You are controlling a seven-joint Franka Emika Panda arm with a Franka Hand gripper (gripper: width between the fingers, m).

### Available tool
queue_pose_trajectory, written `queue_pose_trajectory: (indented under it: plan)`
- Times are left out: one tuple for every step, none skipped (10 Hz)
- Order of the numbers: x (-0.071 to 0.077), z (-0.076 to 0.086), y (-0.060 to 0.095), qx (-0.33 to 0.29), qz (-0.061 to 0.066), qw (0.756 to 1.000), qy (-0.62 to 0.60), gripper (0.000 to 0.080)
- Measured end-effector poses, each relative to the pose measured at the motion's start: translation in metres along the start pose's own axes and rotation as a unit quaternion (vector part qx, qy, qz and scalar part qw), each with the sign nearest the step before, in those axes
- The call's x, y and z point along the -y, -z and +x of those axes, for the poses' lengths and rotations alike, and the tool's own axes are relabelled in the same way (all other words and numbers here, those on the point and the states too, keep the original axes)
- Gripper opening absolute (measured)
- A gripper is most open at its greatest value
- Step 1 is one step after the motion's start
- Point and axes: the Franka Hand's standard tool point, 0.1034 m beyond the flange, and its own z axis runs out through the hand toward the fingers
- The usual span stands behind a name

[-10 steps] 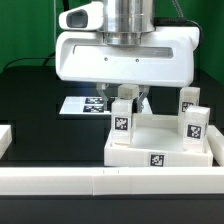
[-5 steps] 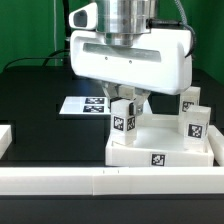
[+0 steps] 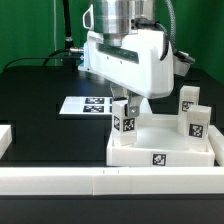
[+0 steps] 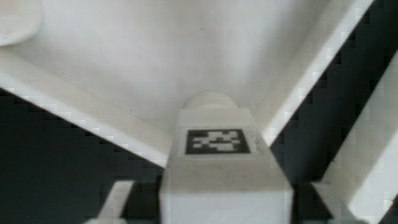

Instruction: Assemble square table

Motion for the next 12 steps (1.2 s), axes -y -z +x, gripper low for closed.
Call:
queue_pose_trajectory:
  plan:
    - [-0.0003, -0.0001, -0.0002, 0.0, 0.0, 1.0, 0.013, 0.0287]
    - [-0.0006, -0.0004, -0.0004, 0.001, -0.001, 1.0, 0.021, 0.0465]
    - [-0.0006, -0.0004, -0.0005, -0.001, -0.002, 0.998, 0.059, 0.0606]
    - [-0.0004, -0.0001, -0.0004, -0.001, -0.001, 0.994, 0.109, 0.0606]
    - [-0.0004, 0.0005, -0.0003, -0.002, -0.001, 0.99, 0.144, 0.0636]
    - [-0.0001, 0.0, -0.0003, -0.002, -0.001, 0.979, 0.204, 0.0647]
    - [0.0, -0.0002, -0.0004, -0.002, -0.001, 0.97, 0.242, 0.0647]
    - [-0.0003, 0.0004, -0.0004, -0.002, -0.001, 0.963, 0.271, 0.0649]
    - [-0.0005, 0.0008, -0.0004, -0.002, -0.001, 0.952, 0.306, 0.0649]
    - [-0.0011, 0.0026, -0.0001, -0.002, -0.002, 0.933, 0.361, 0.0649]
    - [-0.002, 0.0057, 0.0003, -0.003, -0.002, 0.912, 0.41, 0.0649]
    - [-0.0023, 0.0064, 0.0003, -0.003, -0.002, 0.895, 0.446, 0.0649]
